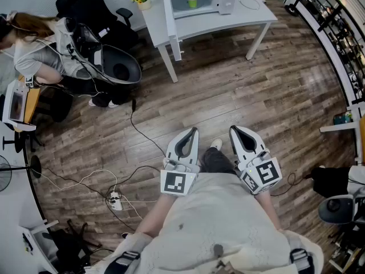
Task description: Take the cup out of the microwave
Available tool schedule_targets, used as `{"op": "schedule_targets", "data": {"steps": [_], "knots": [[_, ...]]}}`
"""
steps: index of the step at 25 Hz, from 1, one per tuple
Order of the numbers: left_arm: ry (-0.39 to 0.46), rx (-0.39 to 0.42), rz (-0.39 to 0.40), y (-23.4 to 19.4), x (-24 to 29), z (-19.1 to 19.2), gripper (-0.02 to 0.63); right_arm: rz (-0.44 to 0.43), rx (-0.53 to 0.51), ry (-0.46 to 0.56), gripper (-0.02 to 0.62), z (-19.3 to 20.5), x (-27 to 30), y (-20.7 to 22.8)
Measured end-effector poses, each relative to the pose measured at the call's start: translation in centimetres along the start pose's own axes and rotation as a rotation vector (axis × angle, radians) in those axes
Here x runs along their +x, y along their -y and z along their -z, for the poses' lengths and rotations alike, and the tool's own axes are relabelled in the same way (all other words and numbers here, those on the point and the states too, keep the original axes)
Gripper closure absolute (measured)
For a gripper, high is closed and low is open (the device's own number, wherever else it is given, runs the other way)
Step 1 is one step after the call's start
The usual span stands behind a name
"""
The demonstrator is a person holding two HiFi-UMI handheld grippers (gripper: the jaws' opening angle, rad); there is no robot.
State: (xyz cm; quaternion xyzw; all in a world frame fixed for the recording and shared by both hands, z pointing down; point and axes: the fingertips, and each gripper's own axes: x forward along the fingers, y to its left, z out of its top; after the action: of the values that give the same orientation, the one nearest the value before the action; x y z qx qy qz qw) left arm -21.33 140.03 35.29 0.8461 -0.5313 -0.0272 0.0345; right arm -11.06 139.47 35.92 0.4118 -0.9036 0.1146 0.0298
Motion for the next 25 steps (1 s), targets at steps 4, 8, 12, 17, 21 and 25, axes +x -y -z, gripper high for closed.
{"op": "schedule_targets", "data": {"steps": [4, 8, 12, 17, 21, 25], "knots": [[0.005, -0.011, -0.032, -0.4, -1.7, -0.2, 0.584, -0.011, -0.011, 0.004, 0.589, 0.0, -0.4, -1.7], [0.0, 0.0, -0.044, 0.4, -1.9, 0.6, 0.584, -0.029, -0.023, 0.002, 0.589, 0.7, -1.1, -1.6], [0.014, 0.0, -0.029, 0.5, -3.3, -0.1, 0.584, -0.023, -0.031, -0.005, 0.589, 0.7, -1.9, -3.6], [0.008, 0.018, -0.036, -0.4, -2.8, 1.6, 0.576, -0.014, -0.026, -0.014, 0.589, 2.5, -1.0, -2.9], [0.0, 0.005, -0.048, -1.6, -6.1, 1.9, 0.418, -0.007, -0.035, -0.002, 0.589, 3.5, -1.8, -6.3], [-0.014, -0.004, -0.039, -6.2, -5.0, -2.2, 0.398, 0.006, -0.022, -0.018, 0.589, -0.8, 2.3, -8.1]]}}
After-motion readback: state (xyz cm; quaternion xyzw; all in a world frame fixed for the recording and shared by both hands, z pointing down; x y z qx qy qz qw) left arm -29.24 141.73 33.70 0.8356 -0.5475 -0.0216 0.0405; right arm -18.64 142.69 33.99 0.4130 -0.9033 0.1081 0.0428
